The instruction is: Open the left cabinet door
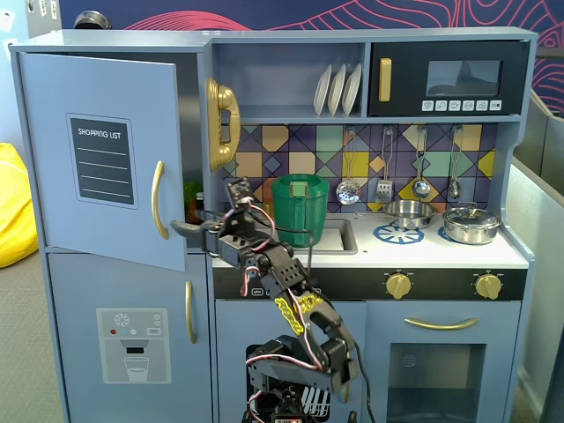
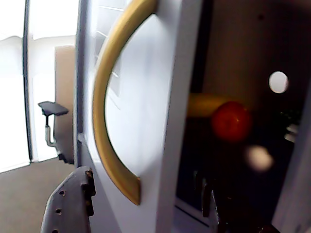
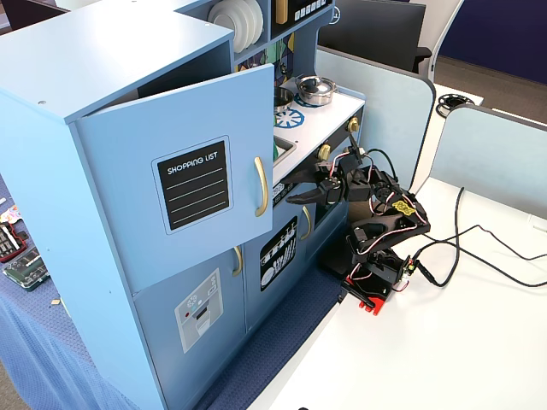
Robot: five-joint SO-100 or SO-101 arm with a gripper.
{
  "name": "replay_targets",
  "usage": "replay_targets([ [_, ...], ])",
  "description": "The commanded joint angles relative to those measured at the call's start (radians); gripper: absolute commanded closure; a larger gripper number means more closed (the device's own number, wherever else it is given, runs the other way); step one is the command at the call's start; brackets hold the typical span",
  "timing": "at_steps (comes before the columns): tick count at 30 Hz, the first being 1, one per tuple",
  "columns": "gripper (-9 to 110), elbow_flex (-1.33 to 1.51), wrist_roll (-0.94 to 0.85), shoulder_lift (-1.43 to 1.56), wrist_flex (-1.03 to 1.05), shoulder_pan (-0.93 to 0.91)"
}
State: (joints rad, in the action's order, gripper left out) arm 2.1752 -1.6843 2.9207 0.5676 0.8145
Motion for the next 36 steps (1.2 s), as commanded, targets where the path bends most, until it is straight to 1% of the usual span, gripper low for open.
replay_targets([
  [1,84,0.012,0.064,0.026,0.009,-0.144],
  [5,84,0.035,0.089,-0.012,-0.008,-0.261],
  [9,85,0.029,0.071,-0.101,-0.114,-0.281],
  [15,87,0.005,-0.023,-0.202,-0.244,-0.161],
  [21,89,0.006,-0.106,-0.224,-0.27,-0.015],
  [25,91,0.018,-0.143,-0.229,-0.322,0.123],
  [29,94,0.005,-0.17,-0.25,-0.374,0.299],
  [31,94,-0.006,-0.192,-0.261,-0.38,0.351],
  [34,94,0.006,-0.195,-0.265,-0.405,0.333],
  [36,93,0.017,-0.156,-0.262,-0.413,0.265],
])
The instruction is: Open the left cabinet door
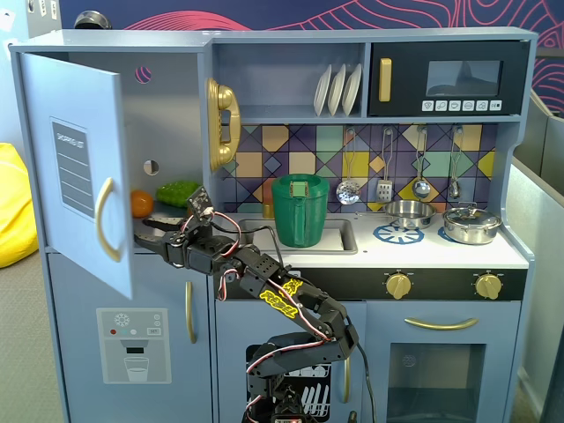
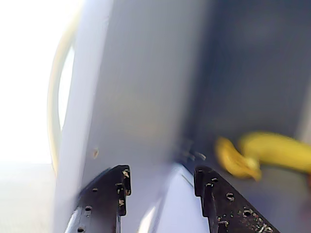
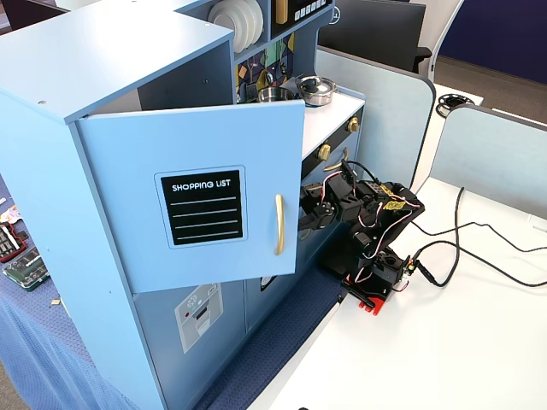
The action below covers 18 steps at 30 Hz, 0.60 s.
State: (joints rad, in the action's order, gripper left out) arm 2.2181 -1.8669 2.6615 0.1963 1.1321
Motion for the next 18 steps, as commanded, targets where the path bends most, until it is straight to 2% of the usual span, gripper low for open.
replay_targets([
  [1,93,-0.015,0.052,0.005,-0.04,-0.1],
  [8,84,0.193,0.302,0.103,-0.021,-0.574],
  [15,89,0.491,0.423,0.196,0.003,-0.969],
  [18,91,0.597,0.479,0.238,0.086,-1.088],
])
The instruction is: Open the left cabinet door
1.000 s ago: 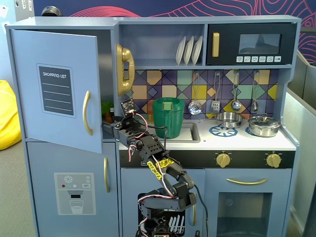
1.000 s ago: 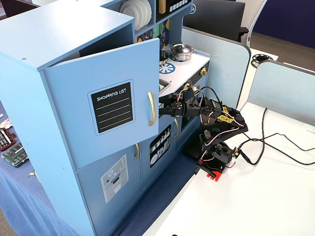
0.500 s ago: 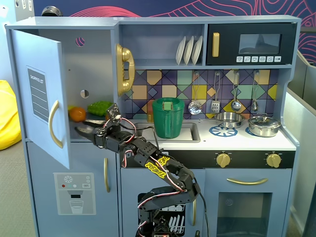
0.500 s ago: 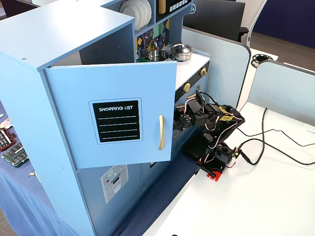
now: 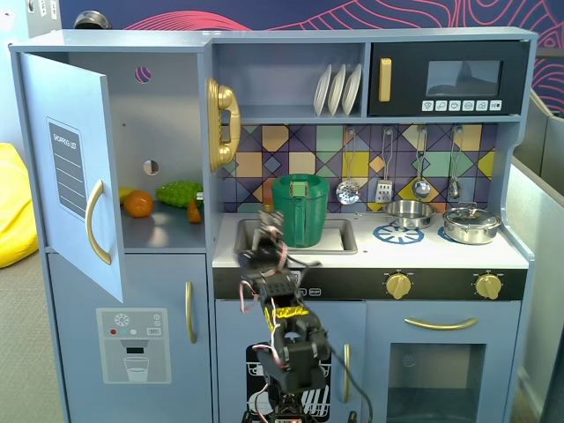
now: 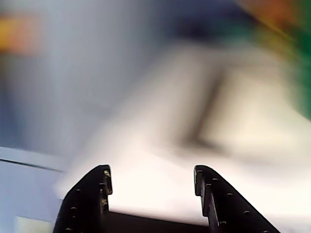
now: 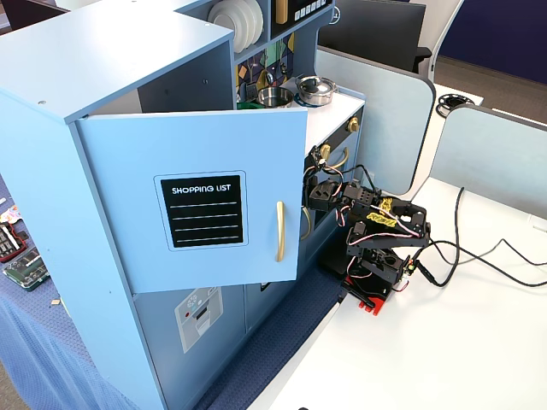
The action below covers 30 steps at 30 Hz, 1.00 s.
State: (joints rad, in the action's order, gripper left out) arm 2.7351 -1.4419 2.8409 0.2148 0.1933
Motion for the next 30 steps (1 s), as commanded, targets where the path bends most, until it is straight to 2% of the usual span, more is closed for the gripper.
replay_targets([
  [1,91,0.118,0.055,0.071,0.097,-0.178],
  [7,101,0.259,0.017,0.238,0.453,-0.215],
  [16,101,0.261,-0.002,0.302,0.834,-0.146],
  [26,101,0.261,-0.242,0.336,1.278,-0.161],
  [30,101,0.261,-0.117,0.337,1.316,-0.114],
])
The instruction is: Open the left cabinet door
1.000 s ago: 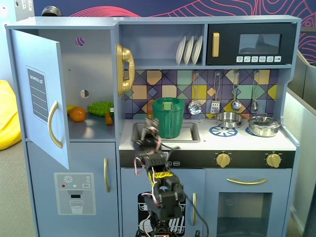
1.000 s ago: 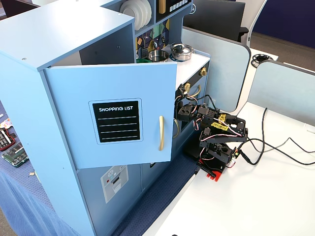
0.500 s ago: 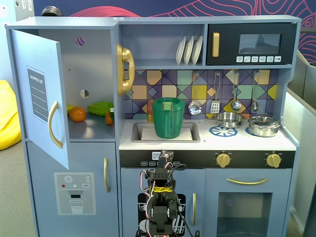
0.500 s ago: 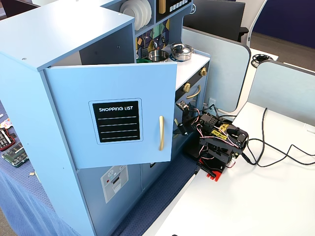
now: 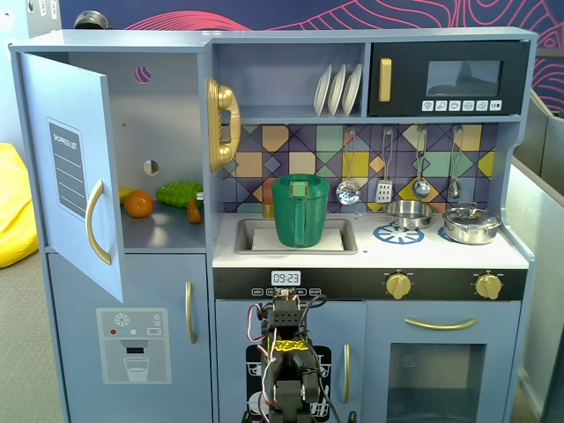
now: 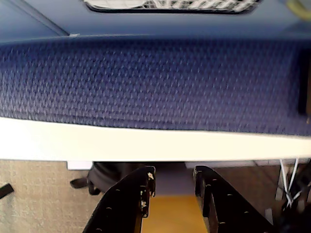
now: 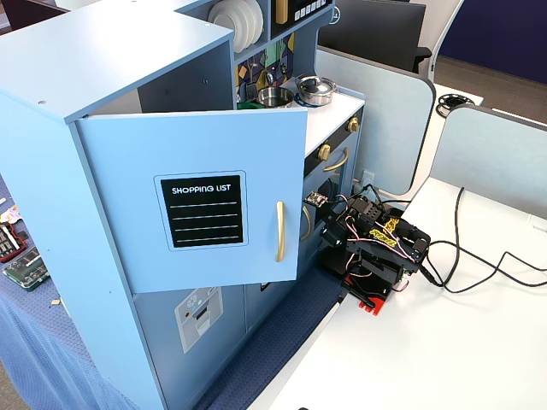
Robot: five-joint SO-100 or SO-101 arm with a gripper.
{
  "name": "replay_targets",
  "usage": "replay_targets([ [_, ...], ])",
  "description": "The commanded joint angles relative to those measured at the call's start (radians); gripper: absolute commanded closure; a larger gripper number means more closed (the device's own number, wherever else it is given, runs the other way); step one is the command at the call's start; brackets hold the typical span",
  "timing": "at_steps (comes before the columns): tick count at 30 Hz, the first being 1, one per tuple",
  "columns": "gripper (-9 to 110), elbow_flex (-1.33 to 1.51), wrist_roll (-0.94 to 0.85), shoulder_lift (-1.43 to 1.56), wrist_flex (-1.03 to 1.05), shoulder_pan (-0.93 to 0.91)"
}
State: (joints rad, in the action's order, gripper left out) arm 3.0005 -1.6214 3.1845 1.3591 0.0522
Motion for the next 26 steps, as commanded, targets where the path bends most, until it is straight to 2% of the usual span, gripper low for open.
replay_targets([
  [1,101,-0.005,0.057,-0.006,0.172,0.035],
  [3,97,-0.005,0.054,-0.006,0.17,0.035],
  [7,96,-0.005,0.132,-0.006,0.17,0.035],
  [26,96,-0.005,0.112,-0.008,0.172,0.035],
])
